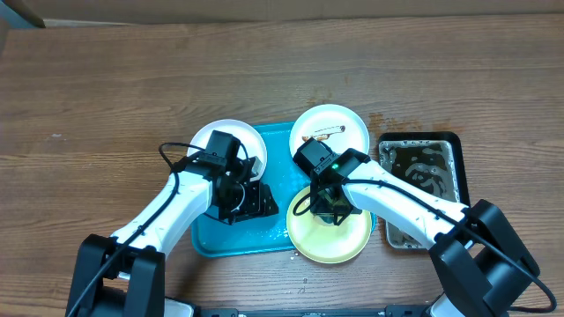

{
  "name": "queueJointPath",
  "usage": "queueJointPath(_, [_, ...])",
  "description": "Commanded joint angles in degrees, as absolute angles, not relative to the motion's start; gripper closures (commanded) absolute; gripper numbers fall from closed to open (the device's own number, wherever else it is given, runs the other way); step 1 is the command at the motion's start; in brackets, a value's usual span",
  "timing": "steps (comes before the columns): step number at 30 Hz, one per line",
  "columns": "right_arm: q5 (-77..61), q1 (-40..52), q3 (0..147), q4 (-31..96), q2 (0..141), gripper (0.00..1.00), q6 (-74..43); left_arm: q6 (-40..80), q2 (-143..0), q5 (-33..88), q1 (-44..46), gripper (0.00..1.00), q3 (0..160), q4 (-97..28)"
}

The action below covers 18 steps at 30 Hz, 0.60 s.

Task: Clean dirty plates on tray and stack at the side
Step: 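Scrub yellow plate with sponge while left gripper holds its rim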

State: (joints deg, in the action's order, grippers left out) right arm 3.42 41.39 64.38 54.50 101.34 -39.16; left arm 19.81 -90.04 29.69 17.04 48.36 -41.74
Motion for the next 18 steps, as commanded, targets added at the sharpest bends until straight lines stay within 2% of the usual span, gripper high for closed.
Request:
queueJointPath(1, [4.38,41.39,63.86,54.61,99.96,0.96,-38.74,19.75,-90.56,29.36,20.14,0.45,48.86,-40.60])
queueJointPath(8, [4.19,41.39,63.86,54.89,99.96,0.96,-38.74,21.91,-90.72,23.92,26.46,0.42,48.86,-37.69])
queueJointPath(18, [3.95,41.39,63.86,55.02,99.96,0.96,-38.74,25.56,-90.76,19.88,32.21,0.43,48.86,-35.48])
